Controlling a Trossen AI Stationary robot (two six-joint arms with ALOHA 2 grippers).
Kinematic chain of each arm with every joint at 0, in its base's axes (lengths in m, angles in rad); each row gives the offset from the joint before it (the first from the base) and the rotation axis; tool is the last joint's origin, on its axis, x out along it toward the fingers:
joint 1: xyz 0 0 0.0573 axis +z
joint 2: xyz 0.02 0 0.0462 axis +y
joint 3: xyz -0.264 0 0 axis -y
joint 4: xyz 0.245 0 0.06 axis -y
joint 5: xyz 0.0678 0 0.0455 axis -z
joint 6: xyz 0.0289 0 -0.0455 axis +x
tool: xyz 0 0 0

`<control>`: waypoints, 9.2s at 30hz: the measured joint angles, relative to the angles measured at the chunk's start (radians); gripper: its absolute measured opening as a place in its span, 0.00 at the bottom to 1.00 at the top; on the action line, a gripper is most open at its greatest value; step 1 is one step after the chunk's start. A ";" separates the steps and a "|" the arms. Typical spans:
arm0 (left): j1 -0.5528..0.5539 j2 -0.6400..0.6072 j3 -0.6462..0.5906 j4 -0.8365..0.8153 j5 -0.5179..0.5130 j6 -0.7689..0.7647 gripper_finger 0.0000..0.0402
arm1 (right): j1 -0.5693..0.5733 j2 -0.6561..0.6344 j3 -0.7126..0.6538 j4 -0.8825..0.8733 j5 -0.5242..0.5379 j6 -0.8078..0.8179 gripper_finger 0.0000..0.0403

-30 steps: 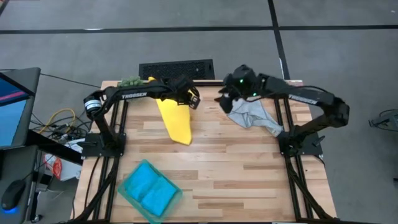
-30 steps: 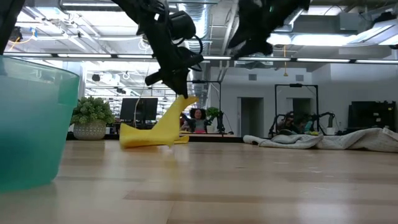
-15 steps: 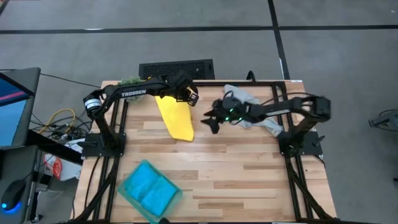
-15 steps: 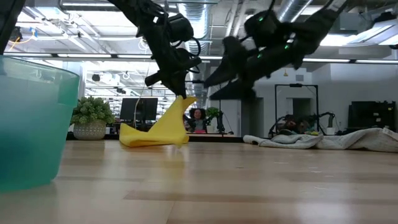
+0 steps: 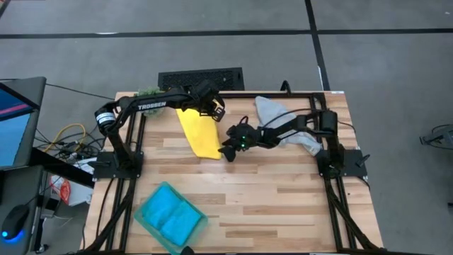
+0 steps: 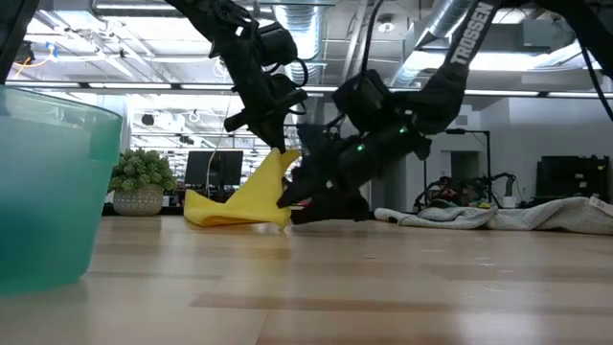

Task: Fold microfiber towels
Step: Fold the yellow towel

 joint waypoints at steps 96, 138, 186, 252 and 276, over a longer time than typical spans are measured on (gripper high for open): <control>-0.551 -0.151 -0.134 -0.331 0.086 -0.406 0.00 | 0.405 -0.781 -0.113 -0.987 0.269 0.454 0.00; -0.179 -0.160 -0.241 -0.005 -0.092 -0.176 0.00 | -0.153 -0.598 -0.073 -0.976 0.156 -0.054 0.02; -0.038 0.002 -0.242 0.165 -0.043 0.166 0.38 | -0.271 -0.448 -0.055 -0.911 0.215 0.089 0.31; -0.008 0.000 -0.418 0.264 0.369 0.197 0.52 | -0.393 -0.405 -0.054 -0.737 0.061 -0.491 0.12; -0.068 0.000 -0.418 0.266 0.277 0.197 0.52 | -0.381 -0.309 -0.053 -0.633 -0.023 -0.653 0.51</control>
